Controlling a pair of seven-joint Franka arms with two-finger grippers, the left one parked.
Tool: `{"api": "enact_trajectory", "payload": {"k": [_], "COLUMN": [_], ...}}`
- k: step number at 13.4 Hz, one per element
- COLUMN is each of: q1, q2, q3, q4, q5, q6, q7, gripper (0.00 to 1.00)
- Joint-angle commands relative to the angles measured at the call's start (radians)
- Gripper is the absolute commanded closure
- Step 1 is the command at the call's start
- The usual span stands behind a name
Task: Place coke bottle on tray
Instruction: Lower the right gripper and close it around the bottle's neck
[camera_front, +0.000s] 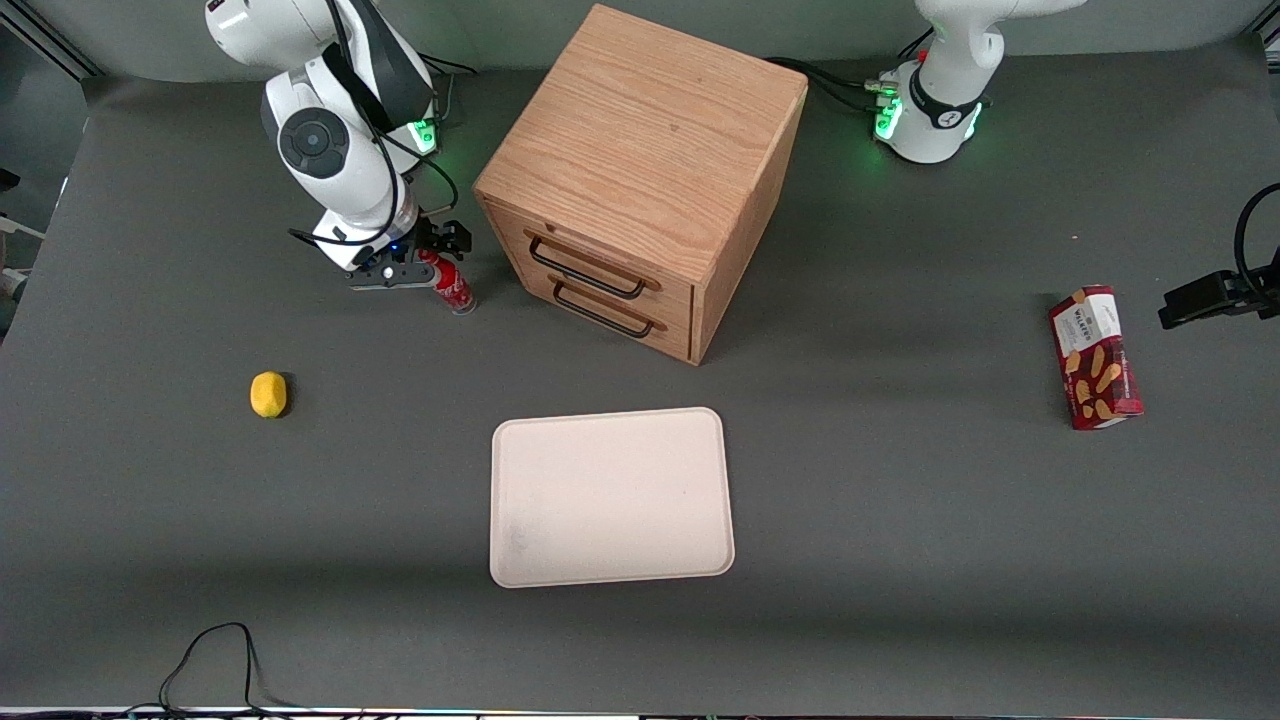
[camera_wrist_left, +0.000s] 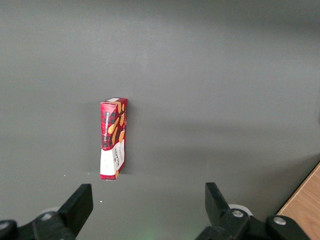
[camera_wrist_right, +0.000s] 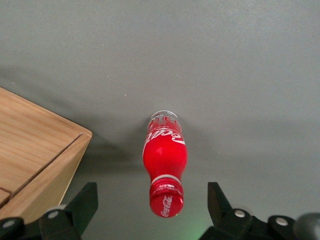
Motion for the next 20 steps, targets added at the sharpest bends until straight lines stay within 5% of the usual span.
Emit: {"api": "enact_trajectory", "payload": {"k": [1,10,14,16,18,20], "q1": [0.006,0.006,0.006,0.006,0.004,0.003], "q2": [-0.014,-0.016,-0.016,-0.016,-0.016,-0.016], "q3": [-0.013,-0.016,-0.016,-0.018,-0.018,-0.018], "q4": [-0.018,-0.056,-0.062,-0.064,-0.064,-0.064], "q5": [-0.014,-0.014,-0.014,-0.014,-0.014,-0.014], "q6": [0.015,0.055,0.058,0.06,0.06,0.06], "q7": [-0.056,-0.095,-0.098,-0.098,-0.098,-0.099], "gripper": [0.03,0.05,0.17,0.46,0.96,1.0]}}
